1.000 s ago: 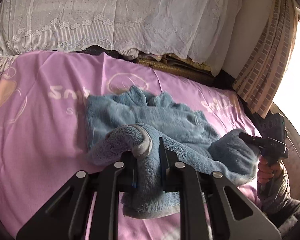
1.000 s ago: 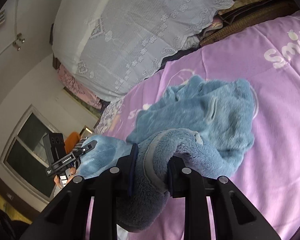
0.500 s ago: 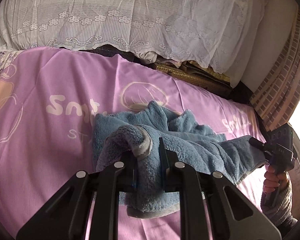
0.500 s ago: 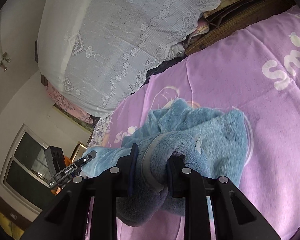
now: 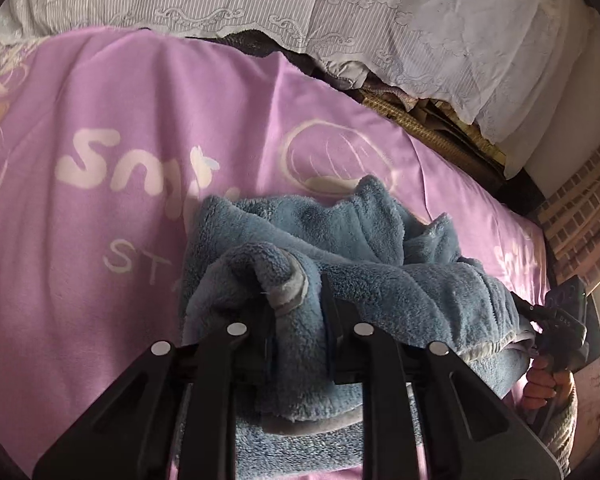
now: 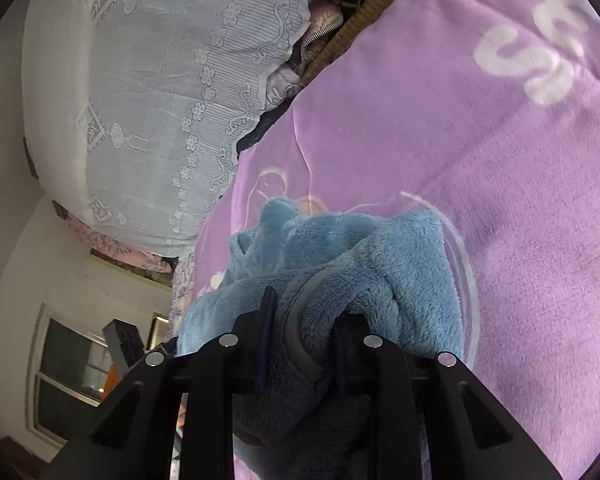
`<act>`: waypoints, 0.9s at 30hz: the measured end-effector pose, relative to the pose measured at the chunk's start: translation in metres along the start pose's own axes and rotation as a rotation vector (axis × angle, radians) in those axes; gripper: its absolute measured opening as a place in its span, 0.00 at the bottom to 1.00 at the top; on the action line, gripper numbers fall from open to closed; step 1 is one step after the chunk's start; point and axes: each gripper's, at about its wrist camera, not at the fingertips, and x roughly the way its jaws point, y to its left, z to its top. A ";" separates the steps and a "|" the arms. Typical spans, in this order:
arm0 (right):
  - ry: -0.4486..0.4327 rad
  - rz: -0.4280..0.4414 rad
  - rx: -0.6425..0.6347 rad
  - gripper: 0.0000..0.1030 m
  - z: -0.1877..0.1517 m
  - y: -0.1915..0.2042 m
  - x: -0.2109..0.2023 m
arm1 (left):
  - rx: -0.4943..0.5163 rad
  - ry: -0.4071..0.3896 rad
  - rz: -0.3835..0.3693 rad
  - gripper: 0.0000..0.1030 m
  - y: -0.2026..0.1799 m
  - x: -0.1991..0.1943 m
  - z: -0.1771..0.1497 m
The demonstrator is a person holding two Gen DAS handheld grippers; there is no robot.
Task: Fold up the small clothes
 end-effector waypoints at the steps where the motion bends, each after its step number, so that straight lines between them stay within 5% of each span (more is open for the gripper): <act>1: 0.004 0.013 0.007 0.26 0.000 -0.001 -0.001 | -0.006 -0.003 -0.009 0.18 0.001 -0.001 0.000; 4: -0.007 0.045 0.009 0.43 -0.002 0.005 -0.011 | -0.033 -0.025 -0.055 0.24 0.002 -0.016 0.000; 7: -0.052 -0.003 -0.081 0.61 -0.009 0.025 -0.029 | -0.040 -0.101 -0.056 0.47 0.002 -0.044 -0.003; 11: -0.114 -0.089 -0.233 0.61 -0.023 0.055 -0.052 | 0.001 -0.127 -0.092 0.50 -0.003 -0.073 -0.010; 15: -0.136 -0.180 -0.425 0.61 -0.056 0.085 -0.062 | 0.151 -0.060 -0.058 0.50 -0.023 -0.071 -0.035; 20: -0.075 -0.232 -0.628 0.60 -0.101 0.109 -0.058 | 0.334 0.005 0.013 0.56 -0.045 -0.063 -0.067; 27: 0.064 -0.403 -0.701 0.51 -0.104 0.115 -0.005 | 0.391 0.031 0.149 0.61 -0.056 -0.034 -0.061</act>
